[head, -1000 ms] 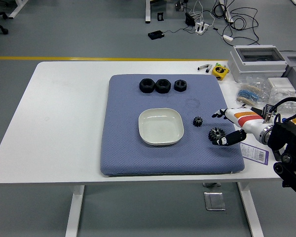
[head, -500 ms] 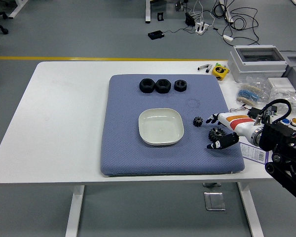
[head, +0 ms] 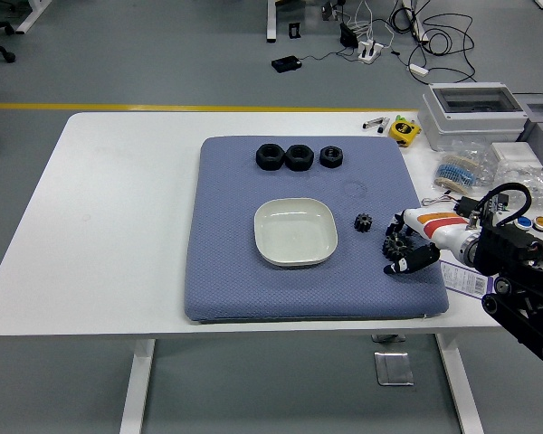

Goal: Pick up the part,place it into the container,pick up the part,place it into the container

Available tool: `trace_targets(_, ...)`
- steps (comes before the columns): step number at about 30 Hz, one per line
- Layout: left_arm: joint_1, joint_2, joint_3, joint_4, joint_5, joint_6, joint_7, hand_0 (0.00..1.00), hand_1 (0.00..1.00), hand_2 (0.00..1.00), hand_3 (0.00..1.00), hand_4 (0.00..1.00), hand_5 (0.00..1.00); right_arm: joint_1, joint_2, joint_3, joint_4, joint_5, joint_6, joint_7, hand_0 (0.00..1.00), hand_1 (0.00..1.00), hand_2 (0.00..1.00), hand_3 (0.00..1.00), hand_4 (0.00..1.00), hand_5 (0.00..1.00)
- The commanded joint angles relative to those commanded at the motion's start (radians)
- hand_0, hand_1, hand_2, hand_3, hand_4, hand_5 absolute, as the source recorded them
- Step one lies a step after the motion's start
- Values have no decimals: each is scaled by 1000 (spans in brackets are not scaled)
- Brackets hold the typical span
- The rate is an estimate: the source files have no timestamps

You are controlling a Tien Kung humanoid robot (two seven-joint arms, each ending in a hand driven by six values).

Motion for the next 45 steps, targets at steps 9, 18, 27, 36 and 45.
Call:
trace_targets(9,-2,1,4,0,-5,0,-2,528,559,694,603,588,593,12,-1,-10,-32,7,-5,7,167,385,461,473,761,429)
trace_targets(18,-3,1,-1,0,3,0,1,528,560,694,603,588,594,9,-4,-10,-36,31,-5,32,84,319,432,473,733,435)
trace_targets(27,-4,2,-3,0,7,0,2,528,559,694,604,588,591,4,-20,7,8,63,-38,57,24,244,388,466,679,448)
trace_targets(36,-3,4,-1,1,6,-1,1,527,556,693,603,588,592,5,-5,33,93,61,-55,60,18,238,382,466,668,445)
trace_targets(45,-6,7,4,0,3,-1,1,526,554,694,604,589,590,65,105,-30,104,23,-80,45,33,250,395,477,663,433)
